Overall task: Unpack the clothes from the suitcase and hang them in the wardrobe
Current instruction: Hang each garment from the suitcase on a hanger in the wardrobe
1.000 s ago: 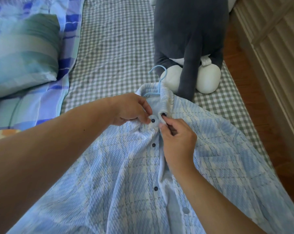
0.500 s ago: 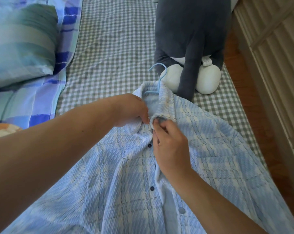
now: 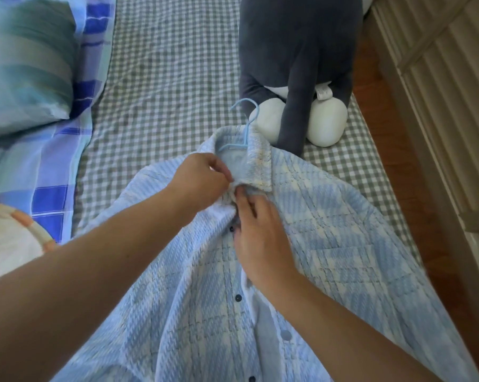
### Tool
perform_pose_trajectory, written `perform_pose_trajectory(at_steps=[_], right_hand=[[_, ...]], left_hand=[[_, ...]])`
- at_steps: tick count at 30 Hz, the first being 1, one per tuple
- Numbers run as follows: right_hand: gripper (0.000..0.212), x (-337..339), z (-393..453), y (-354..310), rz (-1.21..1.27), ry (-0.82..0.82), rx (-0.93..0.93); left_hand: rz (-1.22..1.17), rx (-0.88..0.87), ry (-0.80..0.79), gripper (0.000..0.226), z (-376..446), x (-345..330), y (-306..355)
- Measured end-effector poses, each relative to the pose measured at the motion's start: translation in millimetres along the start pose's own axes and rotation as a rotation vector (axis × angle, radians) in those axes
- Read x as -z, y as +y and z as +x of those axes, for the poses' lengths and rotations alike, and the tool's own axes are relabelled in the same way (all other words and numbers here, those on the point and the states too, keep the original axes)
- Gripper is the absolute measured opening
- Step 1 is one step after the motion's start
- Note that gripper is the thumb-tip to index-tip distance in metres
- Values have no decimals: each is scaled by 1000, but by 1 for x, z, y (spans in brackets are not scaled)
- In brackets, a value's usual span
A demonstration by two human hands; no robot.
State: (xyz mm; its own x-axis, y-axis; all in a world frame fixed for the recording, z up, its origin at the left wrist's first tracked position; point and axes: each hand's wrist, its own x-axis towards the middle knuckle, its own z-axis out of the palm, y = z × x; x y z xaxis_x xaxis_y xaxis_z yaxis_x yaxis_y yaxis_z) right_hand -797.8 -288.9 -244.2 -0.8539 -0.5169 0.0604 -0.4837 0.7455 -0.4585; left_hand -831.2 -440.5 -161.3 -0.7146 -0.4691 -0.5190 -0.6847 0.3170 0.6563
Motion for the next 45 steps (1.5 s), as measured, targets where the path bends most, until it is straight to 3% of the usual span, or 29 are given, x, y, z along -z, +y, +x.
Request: perform_pose_trajectory(at_steps=[3,5,8,10,12,14,15,18,21,24,27,30,35,40,45], right_hand=[[46,10,-27,14,83,-78,-202],[39,11,-48,21,164,-156,-299],[39,-4,-60,22,31,-156,-252],[43,-10,-48,18,-69,-137,-262],[38,-12,-38,16,-115,-143,-277],[29,-8,-35,17,-44,-168,-313],[26,0,-36,19,35,-178,-356],[22,44,-56,15,318,-179,-446],[37,101,-80,4,508,-145,-400],[35,139,-93,-15,614,-186,-340],[33,158,-114,-37,655,-276,-285],[28,164,-148,-55,651,-291,-251],[28,149,-192,-64,556,-149,-213],[24,131,-216,-60,659,-161,-457],[25,129,-220,-64,726,-86,-658]], left_hand=[[138,-293,358,34,-38,-9,-19],[121,-287,316,27,-77,-31,-46],[398,-328,254,16,-103,-79,-104],[509,-258,256,12,-96,-96,-121],[549,-53,246,33,-94,-107,-115],[529,53,267,44,-94,-115,-110],[527,53,278,38,-95,-117,-107],[373,52,210,23,-101,-99,-103],[76,27,133,36,-139,-70,-87],[-102,11,68,49,-201,-51,-67],[-237,86,81,39,-250,-34,-52],[-414,169,87,9,-281,-28,-53],[-387,276,83,21,-299,-39,-73],[-488,245,112,7,-302,-51,-101],[-514,140,147,21,-310,-55,-122]])
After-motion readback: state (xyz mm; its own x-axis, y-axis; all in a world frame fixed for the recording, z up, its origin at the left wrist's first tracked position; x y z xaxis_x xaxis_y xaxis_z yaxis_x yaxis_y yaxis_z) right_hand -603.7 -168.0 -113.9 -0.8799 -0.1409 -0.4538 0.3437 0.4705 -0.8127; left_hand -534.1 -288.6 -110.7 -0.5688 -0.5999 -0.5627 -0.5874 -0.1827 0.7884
